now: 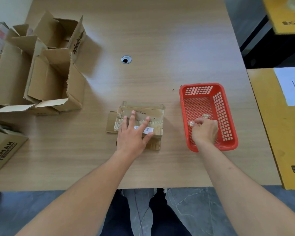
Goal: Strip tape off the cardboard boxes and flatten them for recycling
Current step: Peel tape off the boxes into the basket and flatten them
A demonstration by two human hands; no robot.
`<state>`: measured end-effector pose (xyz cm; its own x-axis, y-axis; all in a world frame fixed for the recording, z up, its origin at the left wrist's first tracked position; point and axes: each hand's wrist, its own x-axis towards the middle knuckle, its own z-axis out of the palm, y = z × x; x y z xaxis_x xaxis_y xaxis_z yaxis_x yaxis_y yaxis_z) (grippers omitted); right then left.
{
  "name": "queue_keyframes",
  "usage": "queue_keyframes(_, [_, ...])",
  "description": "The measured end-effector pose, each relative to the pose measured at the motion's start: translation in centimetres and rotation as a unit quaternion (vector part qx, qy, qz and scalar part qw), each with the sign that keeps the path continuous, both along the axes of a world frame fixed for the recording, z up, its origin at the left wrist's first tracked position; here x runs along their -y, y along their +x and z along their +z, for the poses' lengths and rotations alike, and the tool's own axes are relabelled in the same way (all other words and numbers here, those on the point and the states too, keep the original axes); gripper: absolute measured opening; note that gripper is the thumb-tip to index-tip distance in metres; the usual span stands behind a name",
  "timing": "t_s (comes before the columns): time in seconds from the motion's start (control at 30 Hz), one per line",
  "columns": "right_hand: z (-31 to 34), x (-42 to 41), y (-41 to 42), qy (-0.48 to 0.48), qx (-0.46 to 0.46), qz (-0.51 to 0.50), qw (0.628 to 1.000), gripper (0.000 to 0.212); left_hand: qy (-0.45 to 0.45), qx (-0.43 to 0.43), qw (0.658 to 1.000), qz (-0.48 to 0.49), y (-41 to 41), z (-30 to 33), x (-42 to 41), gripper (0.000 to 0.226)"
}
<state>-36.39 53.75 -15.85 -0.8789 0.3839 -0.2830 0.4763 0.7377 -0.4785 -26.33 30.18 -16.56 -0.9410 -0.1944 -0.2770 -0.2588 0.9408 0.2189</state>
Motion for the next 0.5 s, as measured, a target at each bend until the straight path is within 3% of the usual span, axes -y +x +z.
queue_keyframes(0.27, [0.7,0.2,0.3,0.0,0.013,0.009,1.0,0.041,0.004,0.001,1.0,0.0,0.2,-0.1,0.1,0.062])
queue_keyframes(0.5, [1.1,-0.4,0.4,0.044,0.06,-0.051,0.996,0.029,0.01,0.01,1.0,-0.003,0.1,0.1,0.1,0.061])
